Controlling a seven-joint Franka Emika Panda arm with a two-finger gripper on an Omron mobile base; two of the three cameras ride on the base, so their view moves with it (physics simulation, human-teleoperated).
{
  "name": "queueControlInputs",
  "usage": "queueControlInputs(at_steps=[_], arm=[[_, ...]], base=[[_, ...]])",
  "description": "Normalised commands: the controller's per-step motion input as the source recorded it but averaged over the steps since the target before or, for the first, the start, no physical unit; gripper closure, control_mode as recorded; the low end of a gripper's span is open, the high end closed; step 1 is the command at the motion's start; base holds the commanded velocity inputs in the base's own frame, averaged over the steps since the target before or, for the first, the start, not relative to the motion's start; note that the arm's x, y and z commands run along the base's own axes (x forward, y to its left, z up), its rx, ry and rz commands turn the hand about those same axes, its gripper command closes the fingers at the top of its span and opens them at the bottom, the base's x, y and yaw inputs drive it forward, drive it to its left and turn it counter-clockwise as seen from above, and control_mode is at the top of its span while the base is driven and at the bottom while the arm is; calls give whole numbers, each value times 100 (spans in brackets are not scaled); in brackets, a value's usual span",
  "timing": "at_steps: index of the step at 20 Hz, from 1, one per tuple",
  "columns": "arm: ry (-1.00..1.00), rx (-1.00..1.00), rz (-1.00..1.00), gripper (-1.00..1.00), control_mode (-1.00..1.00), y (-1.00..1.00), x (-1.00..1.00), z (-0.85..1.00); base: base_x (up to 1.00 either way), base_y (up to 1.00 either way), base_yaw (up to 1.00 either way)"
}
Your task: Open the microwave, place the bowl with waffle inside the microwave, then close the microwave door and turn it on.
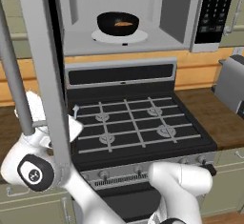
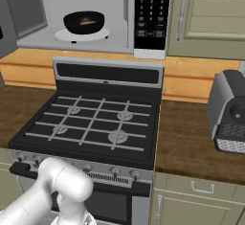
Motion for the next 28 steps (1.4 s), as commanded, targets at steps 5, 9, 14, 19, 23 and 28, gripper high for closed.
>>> queueControlInputs(at_steps=[5,9,14,19,23,28], arm=[[-14,34,0,-100,-100,-94,-7,10],[-1,38,2,-100,-100,-100,-9,23],[0,37,4,-100,-100,-99,1,16],[0,37,8,-100,-100,-89,27,10],[-1,38,15,-100,-100,-78,53,8],[0,34,19,-100,-100,-65,67,16]], base=[[0,0,0],[0,0,0],[0,0,0],[0,0,0],[0,0,0],[0,0,0]])
